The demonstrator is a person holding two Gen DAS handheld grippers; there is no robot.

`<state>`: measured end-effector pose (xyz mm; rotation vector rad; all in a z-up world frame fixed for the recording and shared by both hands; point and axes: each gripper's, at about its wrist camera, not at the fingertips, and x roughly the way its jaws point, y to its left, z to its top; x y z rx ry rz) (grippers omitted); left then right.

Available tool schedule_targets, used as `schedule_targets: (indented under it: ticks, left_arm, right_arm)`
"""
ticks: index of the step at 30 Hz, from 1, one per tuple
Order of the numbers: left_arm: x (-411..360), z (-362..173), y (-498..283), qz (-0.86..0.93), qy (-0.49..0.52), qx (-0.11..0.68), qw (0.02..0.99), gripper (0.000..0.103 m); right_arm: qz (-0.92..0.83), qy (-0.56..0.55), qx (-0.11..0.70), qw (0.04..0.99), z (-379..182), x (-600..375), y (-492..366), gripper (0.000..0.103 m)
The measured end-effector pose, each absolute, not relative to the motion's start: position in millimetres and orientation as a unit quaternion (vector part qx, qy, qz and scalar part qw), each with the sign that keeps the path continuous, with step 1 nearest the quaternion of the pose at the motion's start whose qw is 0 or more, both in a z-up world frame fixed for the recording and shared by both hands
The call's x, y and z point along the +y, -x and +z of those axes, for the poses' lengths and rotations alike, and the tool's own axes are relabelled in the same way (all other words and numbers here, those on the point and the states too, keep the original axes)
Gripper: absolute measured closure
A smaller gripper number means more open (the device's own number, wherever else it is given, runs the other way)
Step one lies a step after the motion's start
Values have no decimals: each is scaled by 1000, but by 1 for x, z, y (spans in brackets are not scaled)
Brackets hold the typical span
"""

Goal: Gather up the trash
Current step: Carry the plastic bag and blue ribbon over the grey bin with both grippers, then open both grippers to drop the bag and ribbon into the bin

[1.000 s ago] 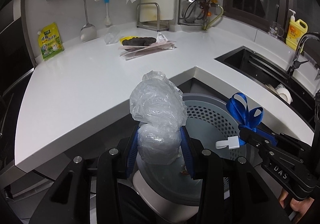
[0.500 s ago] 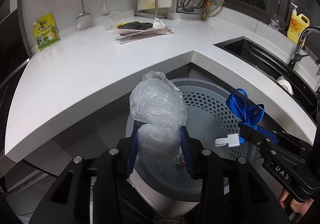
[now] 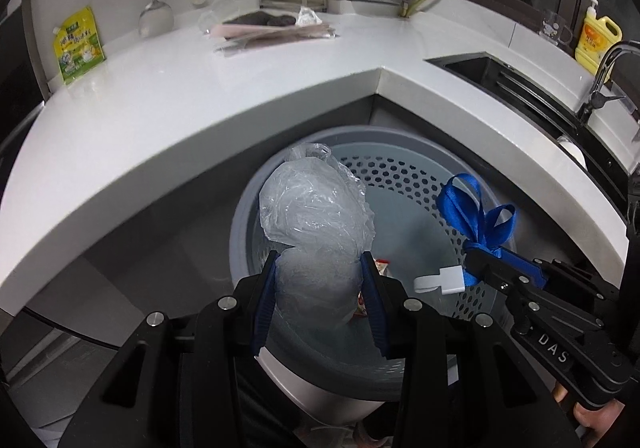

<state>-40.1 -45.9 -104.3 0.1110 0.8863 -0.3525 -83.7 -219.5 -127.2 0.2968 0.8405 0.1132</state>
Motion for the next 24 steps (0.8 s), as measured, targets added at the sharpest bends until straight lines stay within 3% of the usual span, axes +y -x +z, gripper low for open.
schedule_targets:
  ticks: [17,20,24]
  left_arm:
    - [-48,-118,36,-167,-56,444,879,61]
    - [-47,-119,36,-167,-55,445,878,57]
    - [-45,-118,36,-165,-50,443,880,40]
  right_arm:
    - [51,-147,420,894,-139,-218,77,81]
    - [50,-147,421,894,-140,-218,77,80]
    - [44,-149,410,899,-137,-221,79,56]
